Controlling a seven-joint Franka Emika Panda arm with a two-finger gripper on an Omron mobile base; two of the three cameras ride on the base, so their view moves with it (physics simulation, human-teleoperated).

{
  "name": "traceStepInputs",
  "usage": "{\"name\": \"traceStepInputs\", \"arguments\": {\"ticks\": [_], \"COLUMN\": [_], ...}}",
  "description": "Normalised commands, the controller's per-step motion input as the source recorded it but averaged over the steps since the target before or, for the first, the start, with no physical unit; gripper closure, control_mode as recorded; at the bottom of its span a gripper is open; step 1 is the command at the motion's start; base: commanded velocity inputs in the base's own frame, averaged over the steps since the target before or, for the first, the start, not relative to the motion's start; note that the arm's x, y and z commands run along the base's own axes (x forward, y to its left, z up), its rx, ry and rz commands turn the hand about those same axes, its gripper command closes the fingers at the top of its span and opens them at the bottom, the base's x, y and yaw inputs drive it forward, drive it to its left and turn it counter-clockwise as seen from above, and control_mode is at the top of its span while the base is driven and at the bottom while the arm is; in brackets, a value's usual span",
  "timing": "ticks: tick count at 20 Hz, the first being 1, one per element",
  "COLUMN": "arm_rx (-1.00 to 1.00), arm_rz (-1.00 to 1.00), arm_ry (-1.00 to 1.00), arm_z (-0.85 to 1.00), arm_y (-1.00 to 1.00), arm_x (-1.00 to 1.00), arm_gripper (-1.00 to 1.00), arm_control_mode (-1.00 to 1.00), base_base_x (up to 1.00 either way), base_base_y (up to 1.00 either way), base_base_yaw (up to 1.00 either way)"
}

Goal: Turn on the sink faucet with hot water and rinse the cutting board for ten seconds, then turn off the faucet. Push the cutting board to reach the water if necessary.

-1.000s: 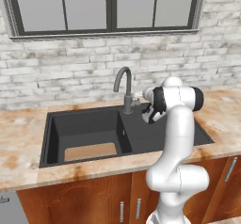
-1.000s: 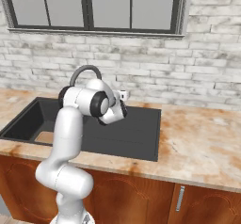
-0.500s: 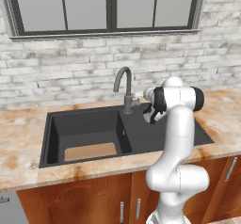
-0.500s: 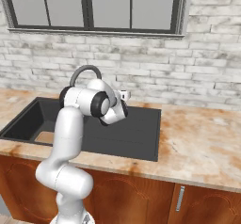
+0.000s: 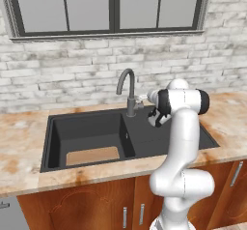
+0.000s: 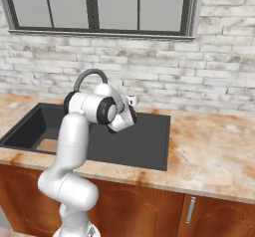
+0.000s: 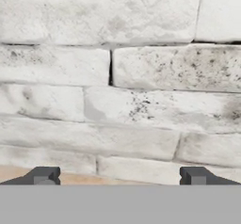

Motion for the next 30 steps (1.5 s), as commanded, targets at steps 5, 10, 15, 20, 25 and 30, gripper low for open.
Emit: {"name": "traceStepInputs", "arguments": {"ticks": [5,10,15,20,25,30], "arm_rx": [0.01,0.01,0.03,0.02,0.01,0.01], "arm_rz": [0.06,0.06,0.05,0.03,0.03,0.02], "arm_ry": [-0.04,-0.05,-0.06,-0.05,-0.05,-0.04], "arm_z": [-0.21,-0.28,-0.32,-0.37,-0.37,-0.23], "arm_y": [-0.60,-0.68,-0.80,-0.69,-0.64,-0.50], "arm_x": [-0.04,-0.18,-0.28,-0.44,-0.51,-0.37], "arm_gripper": [-1.00,-1.00,-1.00,-1.00,-1.00,-1.00], "arm_control_mode": [-1.00,-1.00,-1.00,-1.00,-1.00,-1.00], "base_base_x": [0.00,0.00,0.00,0.00,0.00,0.00], "base_base_y": [0.00,0.00,0.00,0.00,0.00,0.00], "base_base_yaw": [0.00,0.00,0.00,0.00,0.00,0.00]}}
